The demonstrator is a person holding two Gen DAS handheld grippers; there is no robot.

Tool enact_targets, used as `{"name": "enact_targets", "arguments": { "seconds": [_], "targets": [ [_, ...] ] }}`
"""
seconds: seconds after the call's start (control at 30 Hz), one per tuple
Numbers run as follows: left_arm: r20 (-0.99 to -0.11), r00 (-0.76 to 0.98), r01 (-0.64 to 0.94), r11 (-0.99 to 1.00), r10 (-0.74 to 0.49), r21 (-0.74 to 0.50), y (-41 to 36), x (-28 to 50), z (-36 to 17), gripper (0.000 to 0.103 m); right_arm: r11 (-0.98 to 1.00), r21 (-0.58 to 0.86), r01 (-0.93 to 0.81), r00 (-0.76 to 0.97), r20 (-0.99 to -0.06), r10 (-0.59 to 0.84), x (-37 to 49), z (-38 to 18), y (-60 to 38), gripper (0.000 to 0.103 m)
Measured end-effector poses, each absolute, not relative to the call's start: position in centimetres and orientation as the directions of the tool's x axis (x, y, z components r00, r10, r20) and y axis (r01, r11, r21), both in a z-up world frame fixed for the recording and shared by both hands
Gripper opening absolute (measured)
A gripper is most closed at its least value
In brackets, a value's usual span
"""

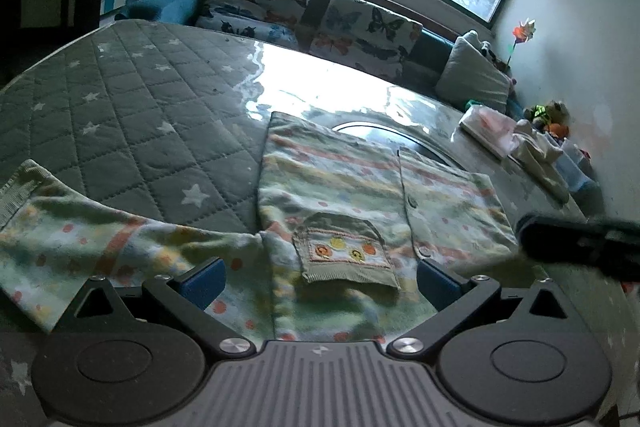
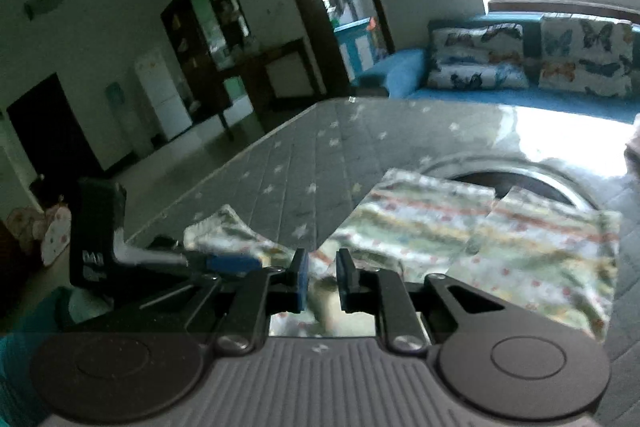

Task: Fold clothes
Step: 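Fold the sleeve over the shirt body with the right gripper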

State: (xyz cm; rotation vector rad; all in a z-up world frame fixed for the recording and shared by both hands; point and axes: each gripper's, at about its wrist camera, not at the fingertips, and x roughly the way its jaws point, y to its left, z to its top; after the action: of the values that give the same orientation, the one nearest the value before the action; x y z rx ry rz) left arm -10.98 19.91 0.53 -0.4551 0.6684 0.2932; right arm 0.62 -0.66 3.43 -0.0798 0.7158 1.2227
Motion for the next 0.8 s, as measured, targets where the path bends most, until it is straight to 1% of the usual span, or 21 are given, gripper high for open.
{"name": "enact_targets", "arguments": {
  "seconds": [0.07, 0.13, 0.2, 0.27, 0.3, 0.53, 0.6, 0.73, 0.8],
  "targets": [
    [-0.653, 0.747, -0.406, 0.862, 0.122, -0.303, 20.0, -11.0, 0.6, 0.103, 0.365, 0.310, -0.878, 0.150, -0.546, 0.824, 0.5, 3.3, -0.9, 0.016],
    [-0.655, 0.745, -0.411, 0.861, 0.128, -0.299, 20.1, -11.0, 0.7, 0.103, 0.363, 0.315, -0.877, 0.147, -0.544, 0.826, 0.5, 3.4, -1.3, 0.021],
    [-0.656, 0.743, -0.415, 0.859, 0.131, -0.299, 20.1, -10.8, 0.8, 0.103, 0.376, 0.303, -0.876, 0.166, -0.542, 0.824, 0.7, 3.6, -1.8, 0.022],
    [-0.653, 0.747, -0.409, 0.862, 0.126, -0.301, 19.9, -10.7, 0.9, 0.103, 0.394, 0.288, -0.873, 0.189, -0.546, 0.816, 1.0, 3.9, -2.8, 0.024],
    [-0.652, 0.748, -0.403, 0.864, 0.122, -0.301, 19.7, -10.7, 1.0, 0.103, 0.404, 0.282, -0.870, 0.198, -0.551, 0.811, 1.2, 4.0, -3.2, 0.027],
    [-0.649, 0.755, -0.356, 0.889, 0.093, -0.287, 18.2, -10.0, 1.2, 0.103, 0.512, 0.200, -0.835, 0.275, -0.654, 0.704, 2.8, 2.2, -7.8, 0.036],
    [-0.649, 0.756, -0.344, 0.893, 0.082, -0.289, 17.8, -9.7, 1.2, 0.103, 0.532, 0.175, -0.828, 0.292, -0.675, 0.677, 3.0, 1.9, -8.9, 0.037],
    [-0.650, 0.758, -0.310, 0.907, 0.056, -0.284, 16.7, -9.2, 1.3, 0.103, 0.581, 0.124, -0.804, 0.351, -0.690, 0.633, 3.7, 2.1, -11.8, 0.041],
    [-0.650, 0.758, -0.294, 0.913, 0.044, -0.282, 16.1, -9.0, 1.3, 0.103, 0.602, 0.073, -0.795, 0.393, -0.695, 0.602, 4.1, 2.3, -12.8, 0.041]
  ]
}}
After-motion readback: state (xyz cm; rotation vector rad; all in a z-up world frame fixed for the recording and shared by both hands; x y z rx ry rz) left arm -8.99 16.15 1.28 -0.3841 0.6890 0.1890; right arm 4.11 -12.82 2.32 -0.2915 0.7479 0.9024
